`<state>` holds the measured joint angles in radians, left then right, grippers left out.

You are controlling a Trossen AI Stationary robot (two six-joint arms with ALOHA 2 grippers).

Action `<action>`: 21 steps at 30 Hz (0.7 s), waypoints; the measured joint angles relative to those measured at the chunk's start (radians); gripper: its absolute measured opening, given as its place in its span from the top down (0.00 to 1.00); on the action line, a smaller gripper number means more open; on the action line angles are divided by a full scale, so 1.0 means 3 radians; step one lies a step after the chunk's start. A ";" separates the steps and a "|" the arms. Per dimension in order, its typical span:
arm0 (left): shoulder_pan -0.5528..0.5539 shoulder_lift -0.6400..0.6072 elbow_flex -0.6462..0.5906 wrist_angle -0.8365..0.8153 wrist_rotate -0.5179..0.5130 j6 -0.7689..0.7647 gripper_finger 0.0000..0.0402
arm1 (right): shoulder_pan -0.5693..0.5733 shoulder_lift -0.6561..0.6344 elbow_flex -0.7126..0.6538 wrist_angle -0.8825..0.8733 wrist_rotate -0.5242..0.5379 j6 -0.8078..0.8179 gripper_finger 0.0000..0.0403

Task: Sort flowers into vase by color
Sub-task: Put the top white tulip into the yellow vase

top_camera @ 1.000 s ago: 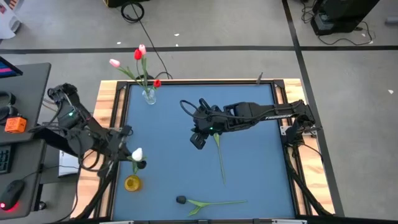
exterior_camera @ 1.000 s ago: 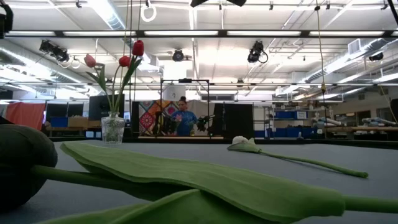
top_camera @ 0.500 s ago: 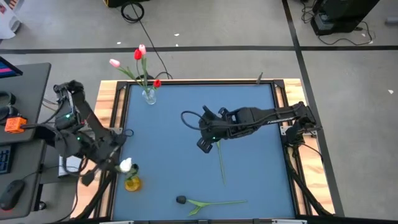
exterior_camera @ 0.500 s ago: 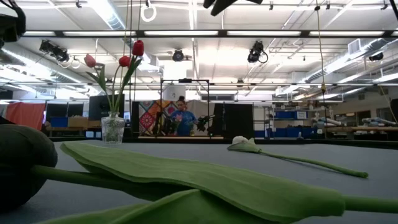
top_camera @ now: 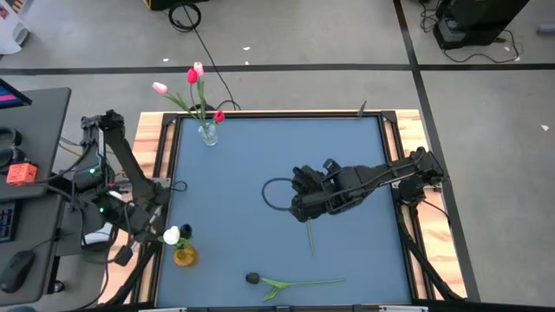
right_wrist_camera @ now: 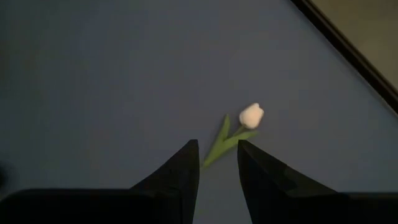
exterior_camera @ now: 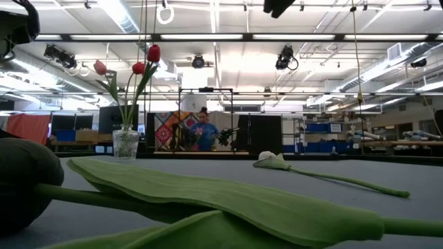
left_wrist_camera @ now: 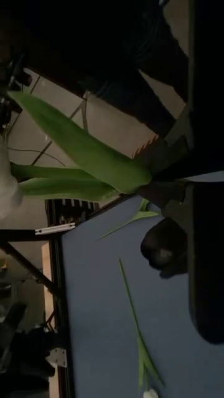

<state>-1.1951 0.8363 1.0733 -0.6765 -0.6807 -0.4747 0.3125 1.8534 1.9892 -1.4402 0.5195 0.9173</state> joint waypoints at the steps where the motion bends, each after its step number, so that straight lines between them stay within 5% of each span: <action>1: -0.0038 0.0025 0.0000 0.0001 -0.0036 -0.0028 0.98 | 0.0024 0.0000 0.0000 -0.0045 0.0029 0.0040 0.71; 11: -0.0378 0.0356 0.0000 -0.0039 -0.0594 -0.0197 0.99 | 0.0213 0.0000 0.0000 -0.0188 0.0124 0.0286 0.71; 21: -0.0768 0.0693 -0.0001 -0.0583 -0.1207 -0.1082 0.99 | 0.0227 0.0000 0.0000 -0.0196 0.0085 0.0288 0.71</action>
<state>-1.4254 1.0442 1.0729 -0.8513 -1.0429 -0.7994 0.3805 1.8534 1.9892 -1.4989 0.5449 1.0036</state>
